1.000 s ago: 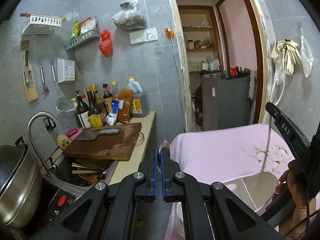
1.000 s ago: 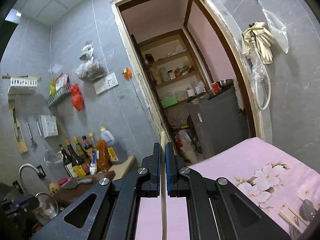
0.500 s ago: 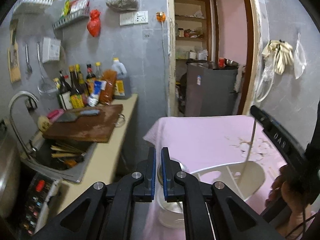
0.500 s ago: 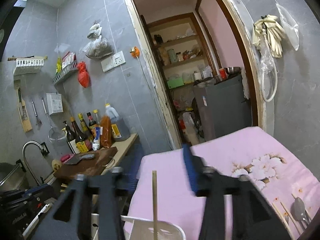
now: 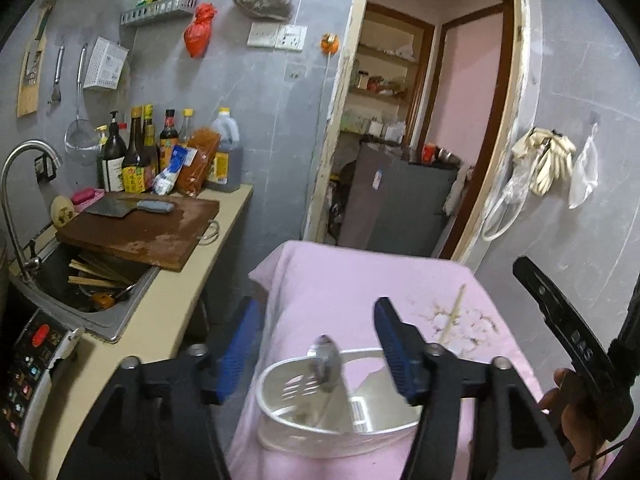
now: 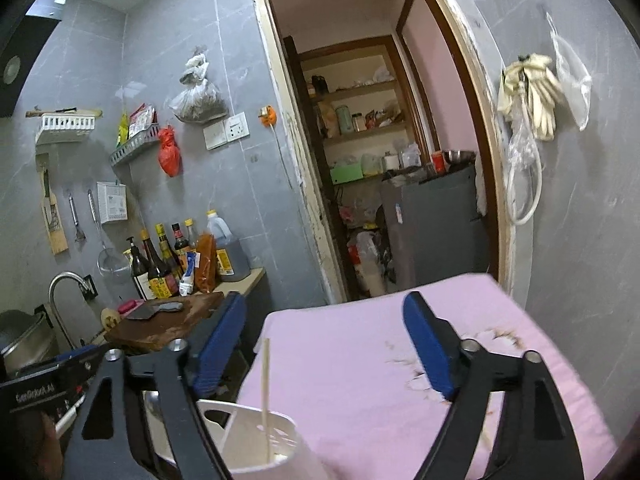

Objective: Organize utensils
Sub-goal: 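Move both open tools back to the remaining cutlery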

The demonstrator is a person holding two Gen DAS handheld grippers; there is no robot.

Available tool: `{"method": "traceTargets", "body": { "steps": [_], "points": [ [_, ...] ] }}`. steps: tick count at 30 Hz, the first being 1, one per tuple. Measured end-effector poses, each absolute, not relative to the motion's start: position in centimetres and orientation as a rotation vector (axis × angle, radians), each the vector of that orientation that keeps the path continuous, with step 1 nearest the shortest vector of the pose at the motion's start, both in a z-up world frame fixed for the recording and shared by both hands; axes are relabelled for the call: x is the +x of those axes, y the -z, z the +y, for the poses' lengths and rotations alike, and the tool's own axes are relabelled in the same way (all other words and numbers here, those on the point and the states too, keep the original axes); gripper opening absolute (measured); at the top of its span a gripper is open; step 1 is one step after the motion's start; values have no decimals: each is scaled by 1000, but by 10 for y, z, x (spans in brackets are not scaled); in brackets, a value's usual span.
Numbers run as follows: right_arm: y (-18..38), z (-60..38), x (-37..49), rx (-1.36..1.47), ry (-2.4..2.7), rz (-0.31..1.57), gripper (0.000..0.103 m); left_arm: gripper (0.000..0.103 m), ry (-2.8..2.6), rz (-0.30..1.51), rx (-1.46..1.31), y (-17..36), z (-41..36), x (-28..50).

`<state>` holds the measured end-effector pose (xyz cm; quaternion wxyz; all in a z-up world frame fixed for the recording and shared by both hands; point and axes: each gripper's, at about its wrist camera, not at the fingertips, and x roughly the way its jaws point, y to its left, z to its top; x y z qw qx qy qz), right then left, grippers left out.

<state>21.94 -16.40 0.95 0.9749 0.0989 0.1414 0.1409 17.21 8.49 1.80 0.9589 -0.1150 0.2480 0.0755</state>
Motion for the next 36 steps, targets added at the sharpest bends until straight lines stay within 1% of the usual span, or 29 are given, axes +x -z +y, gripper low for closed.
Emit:
{"method": "traceTargets", "body": {
  "steps": [1,2,3,5,6,8,11,16,23,28,36],
  "points": [
    [-12,-168,217,187,-281,281,85,66,-147,497,-231,-19,80,172],
    [-14,-174,213,170,-275,278,89,72,-142,492,-226,-20,75,173],
    [-16,-179,209,154,-267,275,93,75,-138,488,-220,-21,70,173],
    [-19,-189,202,131,-251,270,97,82,-129,476,-205,-22,57,173],
    [-20,-194,200,126,-245,269,99,84,-126,470,-200,-23,51,173],
    [-21,-208,195,115,-228,274,101,91,-121,454,-186,-24,38,172],
    [-22,-228,191,103,-205,283,101,97,-111,426,-173,-24,18,170],
    [-19,-258,189,92,-182,309,101,100,-101,401,-164,-22,-10,166],
    [-2,-304,192,69,-157,376,101,101,-85,406,-133,-14,-47,166],
    [17,-335,201,68,-156,435,101,101,-78,449,-122,0,-74,167],
    [57,-359,227,54,-211,526,101,101,-124,563,-134,38,-104,171]
  ]
}}
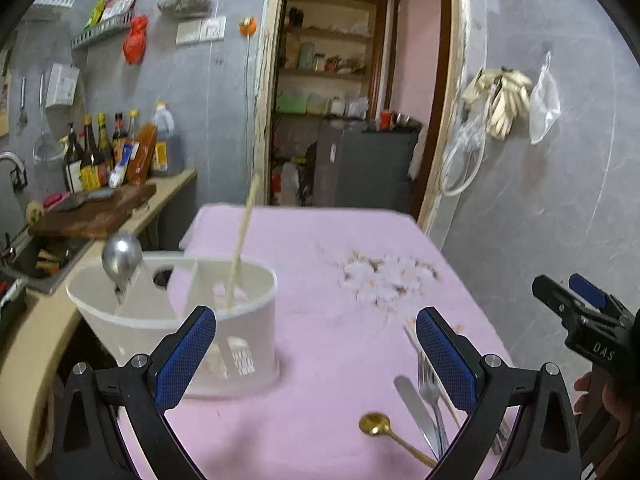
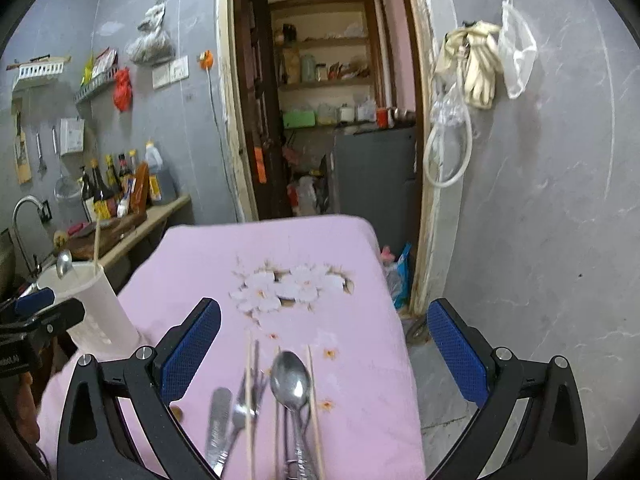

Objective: Organize utensils

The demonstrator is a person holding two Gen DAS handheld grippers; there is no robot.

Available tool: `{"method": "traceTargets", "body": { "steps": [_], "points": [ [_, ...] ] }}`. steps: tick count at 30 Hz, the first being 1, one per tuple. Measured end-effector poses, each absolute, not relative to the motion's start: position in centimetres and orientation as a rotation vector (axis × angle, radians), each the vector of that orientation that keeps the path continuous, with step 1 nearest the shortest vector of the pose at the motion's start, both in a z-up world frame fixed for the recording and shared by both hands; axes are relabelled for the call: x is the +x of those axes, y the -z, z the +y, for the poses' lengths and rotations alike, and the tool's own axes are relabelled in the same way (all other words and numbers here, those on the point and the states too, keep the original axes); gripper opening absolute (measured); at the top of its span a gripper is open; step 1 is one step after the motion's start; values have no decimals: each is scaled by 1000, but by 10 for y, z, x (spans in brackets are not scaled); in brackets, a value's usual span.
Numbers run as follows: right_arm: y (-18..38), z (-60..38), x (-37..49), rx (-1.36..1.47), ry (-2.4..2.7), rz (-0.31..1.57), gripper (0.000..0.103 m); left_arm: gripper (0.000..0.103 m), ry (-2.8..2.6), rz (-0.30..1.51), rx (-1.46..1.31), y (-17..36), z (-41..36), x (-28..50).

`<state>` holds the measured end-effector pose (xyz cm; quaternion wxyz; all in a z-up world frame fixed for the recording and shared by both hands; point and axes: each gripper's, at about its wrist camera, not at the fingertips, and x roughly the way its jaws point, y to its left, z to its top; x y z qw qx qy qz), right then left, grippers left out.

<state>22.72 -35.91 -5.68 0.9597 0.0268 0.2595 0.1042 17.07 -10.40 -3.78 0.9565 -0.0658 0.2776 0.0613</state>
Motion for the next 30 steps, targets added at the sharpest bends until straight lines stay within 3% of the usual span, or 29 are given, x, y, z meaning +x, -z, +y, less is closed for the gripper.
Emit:
{"method": "traceTargets", "body": {
  "steps": [16,18,19,21,24,28,30],
  "points": [
    [136,-367,273,85,-337,723,101,101,-132,767,-184,103,-135,203],
    [141,-366,277,88,-353,736,100,97,-121,793,-181,107,-137,209],
    [144,-364,279,86,-368,745,98,92,-109,803,-179,109,-139,212],
    [148,-362,284,84,-390,764,78,86,-84,823,-169,112,-143,216],
    [154,-360,290,92,-425,789,62,74,-34,856,-155,116,-149,222],
    [160,-355,298,91,-481,813,53,62,23,884,-163,120,-154,230],
    [162,-353,300,90,-510,819,41,59,41,898,-173,123,-155,236]
  ]
}}
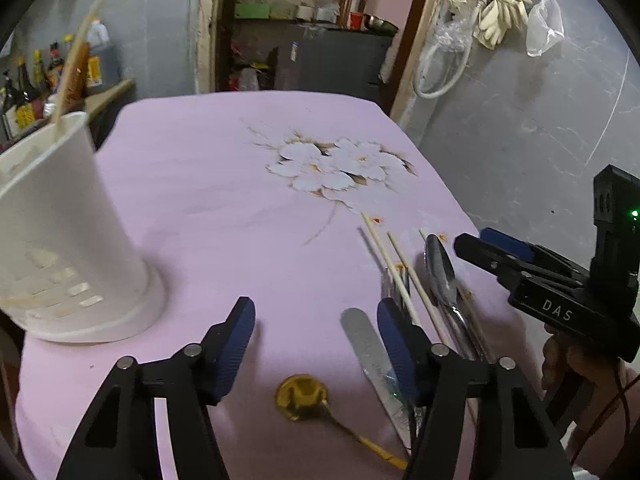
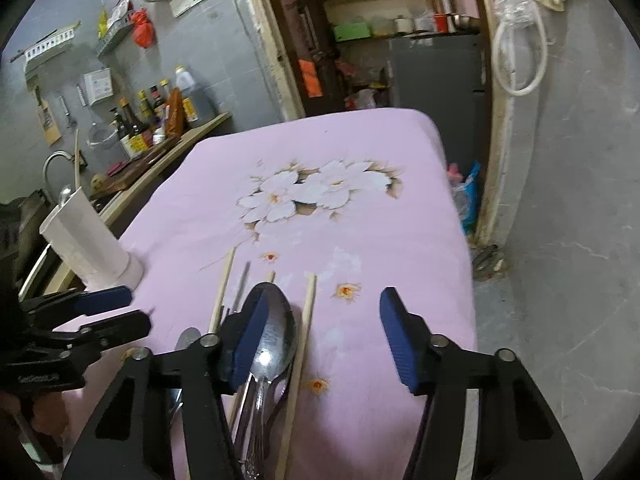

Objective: Organize utensils

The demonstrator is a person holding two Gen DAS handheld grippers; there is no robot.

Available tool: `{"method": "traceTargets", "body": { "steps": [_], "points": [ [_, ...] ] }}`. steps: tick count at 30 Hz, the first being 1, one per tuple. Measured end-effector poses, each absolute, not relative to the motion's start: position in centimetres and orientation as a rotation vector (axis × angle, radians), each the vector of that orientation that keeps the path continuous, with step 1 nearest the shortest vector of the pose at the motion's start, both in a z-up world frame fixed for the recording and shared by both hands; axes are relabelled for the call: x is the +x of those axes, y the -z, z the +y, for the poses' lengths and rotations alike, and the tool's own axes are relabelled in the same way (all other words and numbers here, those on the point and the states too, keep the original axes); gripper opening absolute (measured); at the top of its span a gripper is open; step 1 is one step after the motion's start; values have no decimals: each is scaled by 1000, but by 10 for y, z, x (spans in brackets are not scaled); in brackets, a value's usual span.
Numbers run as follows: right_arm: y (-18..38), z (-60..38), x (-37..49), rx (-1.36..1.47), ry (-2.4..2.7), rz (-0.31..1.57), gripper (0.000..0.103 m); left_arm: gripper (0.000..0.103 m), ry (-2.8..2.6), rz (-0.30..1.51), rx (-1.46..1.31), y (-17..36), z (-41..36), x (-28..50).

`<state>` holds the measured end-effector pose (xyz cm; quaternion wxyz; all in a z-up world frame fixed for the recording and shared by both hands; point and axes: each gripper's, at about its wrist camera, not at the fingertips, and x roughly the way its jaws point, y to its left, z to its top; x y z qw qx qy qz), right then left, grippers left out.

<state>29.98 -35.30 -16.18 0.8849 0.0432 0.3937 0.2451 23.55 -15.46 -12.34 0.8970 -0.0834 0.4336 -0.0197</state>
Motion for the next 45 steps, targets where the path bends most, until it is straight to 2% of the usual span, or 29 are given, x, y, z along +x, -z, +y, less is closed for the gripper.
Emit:
{"method": "traceTargets", "body": {
  "steps": [5,10,16,18,20,29,36,43,45],
  "points": [
    [165,-345,301,88,-603,835,35,52,69,905,-230,128,-151,252],
    [173,-338,307,100,-678,876,22,45,92,899,-299,131,-145,269],
    [177,-331,308,83,-731,893,20,43,132,917,-340,135,-146,286],
    [176,-330,309,72,-740,898,9,43,144,919,-344,136,-148,288],
    [176,-329,310,61,-750,901,5,43,150,925,-341,137,-151,290],
    [169,-338,305,40,-765,895,3,43,172,946,-341,140,-155,294],
    [161,-352,301,54,-685,886,2,35,202,977,-352,147,-162,306],
    [166,-358,306,130,-687,913,2,11,238,1001,-375,150,-168,313],
    [170,-360,308,167,-709,925,2,8,246,1007,-374,151,-169,313]
  ]
}}
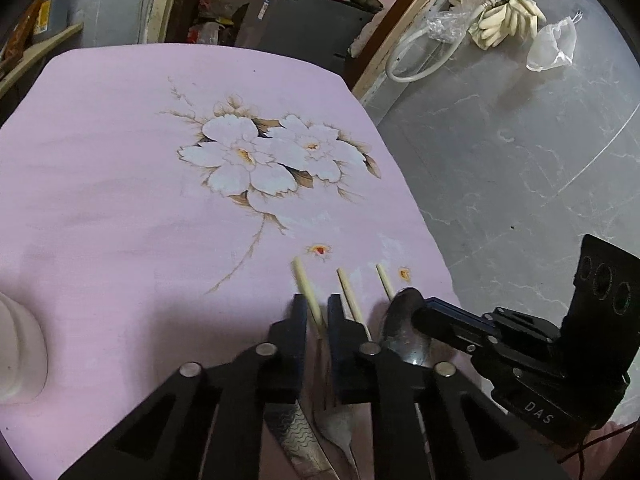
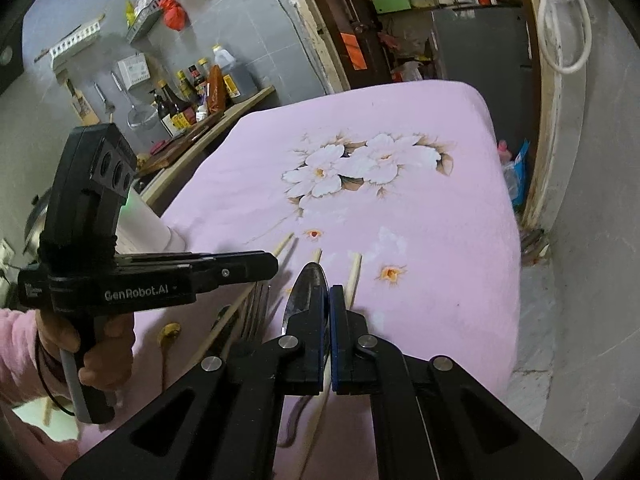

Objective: Organize utensils

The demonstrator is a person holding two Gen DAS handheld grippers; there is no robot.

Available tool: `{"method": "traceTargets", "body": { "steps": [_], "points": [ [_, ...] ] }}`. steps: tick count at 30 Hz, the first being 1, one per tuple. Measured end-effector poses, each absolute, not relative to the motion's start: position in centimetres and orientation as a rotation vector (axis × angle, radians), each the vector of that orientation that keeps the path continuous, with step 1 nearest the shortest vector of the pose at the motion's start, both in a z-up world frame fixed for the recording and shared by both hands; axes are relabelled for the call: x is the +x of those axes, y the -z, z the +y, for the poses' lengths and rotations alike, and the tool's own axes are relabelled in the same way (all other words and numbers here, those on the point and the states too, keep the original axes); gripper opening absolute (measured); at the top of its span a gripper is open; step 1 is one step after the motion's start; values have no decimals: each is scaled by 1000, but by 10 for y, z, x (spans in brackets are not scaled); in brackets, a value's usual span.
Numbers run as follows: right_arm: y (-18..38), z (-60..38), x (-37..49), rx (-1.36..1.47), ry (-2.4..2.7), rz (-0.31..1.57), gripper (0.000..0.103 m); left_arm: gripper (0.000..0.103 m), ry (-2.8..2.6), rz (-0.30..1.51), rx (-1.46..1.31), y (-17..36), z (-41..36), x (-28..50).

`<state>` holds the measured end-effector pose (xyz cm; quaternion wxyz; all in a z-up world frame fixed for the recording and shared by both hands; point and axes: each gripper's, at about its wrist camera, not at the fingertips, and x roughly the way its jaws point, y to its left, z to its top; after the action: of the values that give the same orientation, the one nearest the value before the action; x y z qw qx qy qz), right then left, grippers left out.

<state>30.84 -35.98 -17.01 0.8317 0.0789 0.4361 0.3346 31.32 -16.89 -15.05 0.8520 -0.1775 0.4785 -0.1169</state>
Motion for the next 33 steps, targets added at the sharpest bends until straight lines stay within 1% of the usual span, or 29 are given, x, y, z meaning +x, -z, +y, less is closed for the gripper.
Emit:
{"method": "traceTargets", "body": {
  "steps": [7,9,12,22,28,29,30,33],
  "points": [
    [184,-351,318,182,-782,982,6,7,241,1017,-363,149,-166,312],
    [186,-347,321,174,-800,996,11,7,242,1024,-371,149,-162,311],
    [190,-343,324,169,-823,1014,17,7,250,1035,-375,149,-160,312],
    [185,-335,332,137,-877,1009,17,10,299,1080,-411,152,-151,319],
    [183,-326,329,84,-910,1003,16,11,310,1092,-430,156,-149,321],
    [183,-326,329,82,-911,1004,11,11,311,1094,-431,156,-149,321],
    [183,-325,328,75,-903,1006,4,11,313,1097,-433,157,-148,322],
    [181,-329,326,80,-882,996,2,11,318,1109,-440,159,-148,324]
  ]
}}
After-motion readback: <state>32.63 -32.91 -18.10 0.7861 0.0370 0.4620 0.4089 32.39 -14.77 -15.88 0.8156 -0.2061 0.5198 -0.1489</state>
